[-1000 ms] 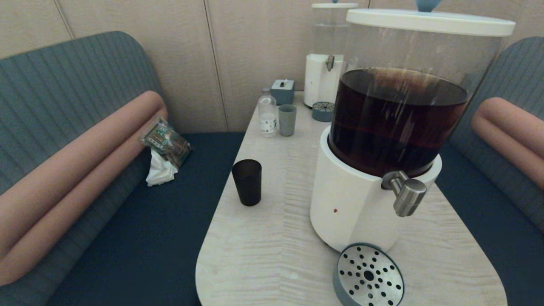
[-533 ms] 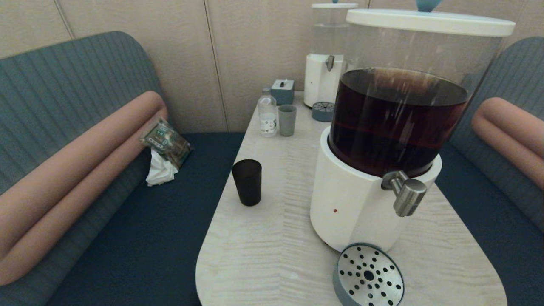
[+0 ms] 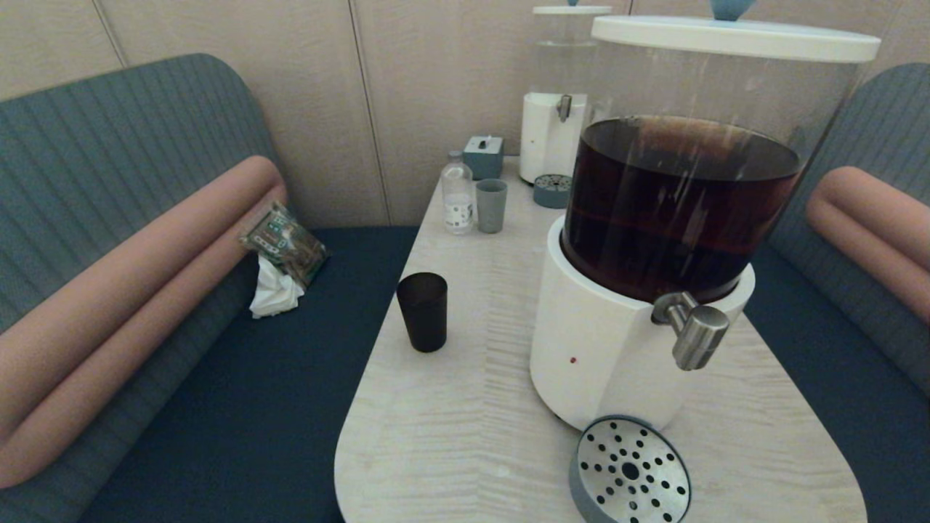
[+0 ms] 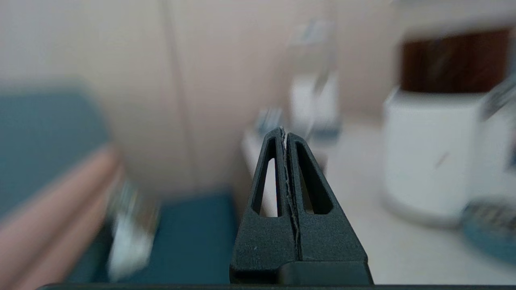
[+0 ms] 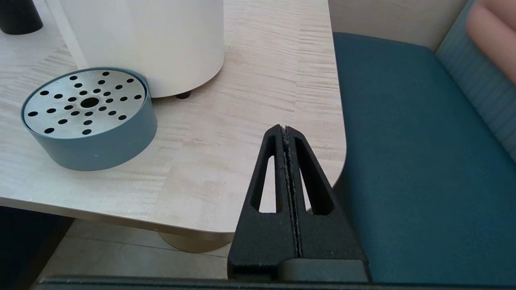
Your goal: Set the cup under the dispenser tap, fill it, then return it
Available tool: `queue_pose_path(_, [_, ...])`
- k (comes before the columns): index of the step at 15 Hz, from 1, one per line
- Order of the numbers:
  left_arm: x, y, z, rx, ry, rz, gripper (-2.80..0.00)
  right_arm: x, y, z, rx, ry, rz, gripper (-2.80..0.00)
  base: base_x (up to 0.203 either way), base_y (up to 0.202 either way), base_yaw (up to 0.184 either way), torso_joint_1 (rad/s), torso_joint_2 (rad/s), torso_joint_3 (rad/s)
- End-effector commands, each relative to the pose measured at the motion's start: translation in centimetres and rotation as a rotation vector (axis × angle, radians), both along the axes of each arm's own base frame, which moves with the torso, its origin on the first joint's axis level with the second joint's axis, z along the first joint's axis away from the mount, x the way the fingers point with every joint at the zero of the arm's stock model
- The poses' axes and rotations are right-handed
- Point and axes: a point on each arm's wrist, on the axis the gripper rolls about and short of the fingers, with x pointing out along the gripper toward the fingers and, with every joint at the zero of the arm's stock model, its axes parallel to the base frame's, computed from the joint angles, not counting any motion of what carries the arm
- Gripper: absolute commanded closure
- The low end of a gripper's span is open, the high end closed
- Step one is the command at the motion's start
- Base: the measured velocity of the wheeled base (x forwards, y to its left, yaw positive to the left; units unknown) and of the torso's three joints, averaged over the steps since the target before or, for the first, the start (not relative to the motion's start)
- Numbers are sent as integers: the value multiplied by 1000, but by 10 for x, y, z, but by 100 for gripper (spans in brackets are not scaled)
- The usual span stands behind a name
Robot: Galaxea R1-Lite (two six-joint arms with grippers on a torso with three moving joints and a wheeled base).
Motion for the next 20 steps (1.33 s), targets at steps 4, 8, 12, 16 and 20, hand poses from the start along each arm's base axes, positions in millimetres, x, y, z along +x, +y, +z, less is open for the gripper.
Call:
queue_pose_path(4, [15, 3, -35, 15, 336, 143, 0, 0, 0, -2, -1, 4, 1, 0, 0, 0, 0, 0, 0, 0])
queue_pose_path(8, [17, 5, -51, 36, 480, 237, 0, 0, 0, -2, -1, 4, 1, 0, 0, 0, 0, 0, 0, 0])
queue_pose_path(12, [17, 5, -55, -6, 535, 233, 0, 0, 0, -2, -1, 4, 1, 0, 0, 0, 0, 0, 0, 0])
queue_pose_path(16, [17, 5, -55, -31, 539, 233, 0, 0, 0, -2, -1, 4, 1, 0, 0, 0, 0, 0, 0, 0])
queue_pose_path(20, [17, 5, -55, -31, 539, 233, 0, 0, 0, -2, -1, 4, 1, 0, 0, 0, 0, 0, 0, 0])
